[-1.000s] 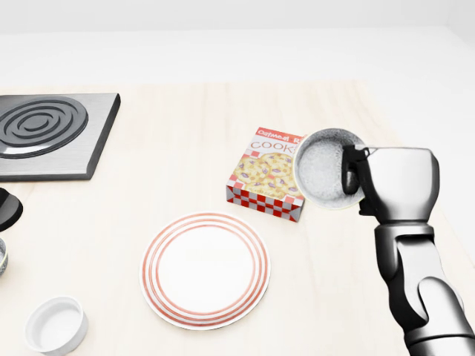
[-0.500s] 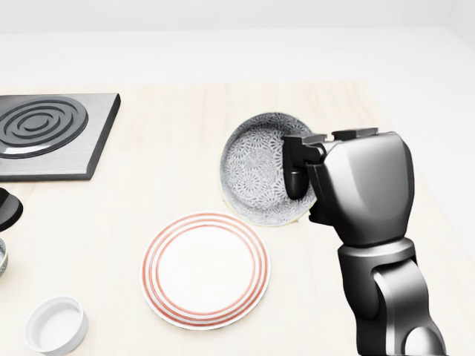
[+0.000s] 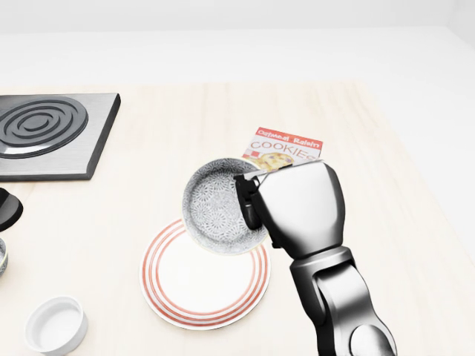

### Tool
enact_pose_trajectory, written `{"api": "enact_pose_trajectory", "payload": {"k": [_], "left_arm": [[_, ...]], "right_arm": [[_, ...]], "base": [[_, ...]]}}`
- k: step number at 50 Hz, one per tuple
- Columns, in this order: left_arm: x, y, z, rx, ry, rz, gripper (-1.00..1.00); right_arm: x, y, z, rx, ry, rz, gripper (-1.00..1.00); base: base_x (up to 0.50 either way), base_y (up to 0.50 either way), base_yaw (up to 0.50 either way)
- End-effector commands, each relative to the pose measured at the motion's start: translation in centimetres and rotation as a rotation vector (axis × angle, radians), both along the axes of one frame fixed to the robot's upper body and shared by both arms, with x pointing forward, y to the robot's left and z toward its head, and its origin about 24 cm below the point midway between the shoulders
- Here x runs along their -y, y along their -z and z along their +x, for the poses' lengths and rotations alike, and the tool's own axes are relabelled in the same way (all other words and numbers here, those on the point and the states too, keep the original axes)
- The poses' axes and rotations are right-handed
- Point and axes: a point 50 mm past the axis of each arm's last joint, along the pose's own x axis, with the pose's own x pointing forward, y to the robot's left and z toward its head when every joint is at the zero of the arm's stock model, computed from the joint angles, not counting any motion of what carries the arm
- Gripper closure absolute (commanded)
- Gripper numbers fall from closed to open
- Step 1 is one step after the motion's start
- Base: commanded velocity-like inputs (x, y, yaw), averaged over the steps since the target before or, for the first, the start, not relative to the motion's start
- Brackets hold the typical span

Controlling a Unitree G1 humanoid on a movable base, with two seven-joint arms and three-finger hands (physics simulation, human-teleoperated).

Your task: Pick the akita bowl next to the plate and place it on the plate.

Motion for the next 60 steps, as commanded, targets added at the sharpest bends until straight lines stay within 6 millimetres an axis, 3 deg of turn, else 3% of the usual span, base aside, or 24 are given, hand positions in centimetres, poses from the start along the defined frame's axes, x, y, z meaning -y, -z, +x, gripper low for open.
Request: {"api": "enact_pose_trajectory", "payload": {"k": [1,17,24,48,60], "left_arm": [[-0.1,0.2,0.2,-0.009,0.0,-0.004,-1.0],[-0.1,1.1,0.5,-0.047,0.014,-0.01,-1.0],[0.0,1.2,0.5,-0.048,0.015,-0.01,-1.0],[0.7,2.0,0.8,-0.079,0.038,0.001,-1.0],[0.5,2.1,0.8,-0.087,0.032,0.006,-1.0]], "right_arm": [[-0.9,0.7,1.7,-0.048,-0.014,-0.002,1.0],[-2.8,0.5,2.6,-0.236,-0.099,-0.038,1.0],[-3.7,1.9,1.6,-0.468,-0.199,-0.021,1.0],[-3.6,1.8,6.1,-0.495,-0.124,-0.159,1.0],[-4.3,1.7,6.1,-0.473,-0.131,-0.164,1.0]], "base": [[0.0,0.0,0.0],[0.0,0.0,0.0],[0.0,0.0,0.0],[0.0,0.0,0.0],[0.0,0.0,0.0]]}}
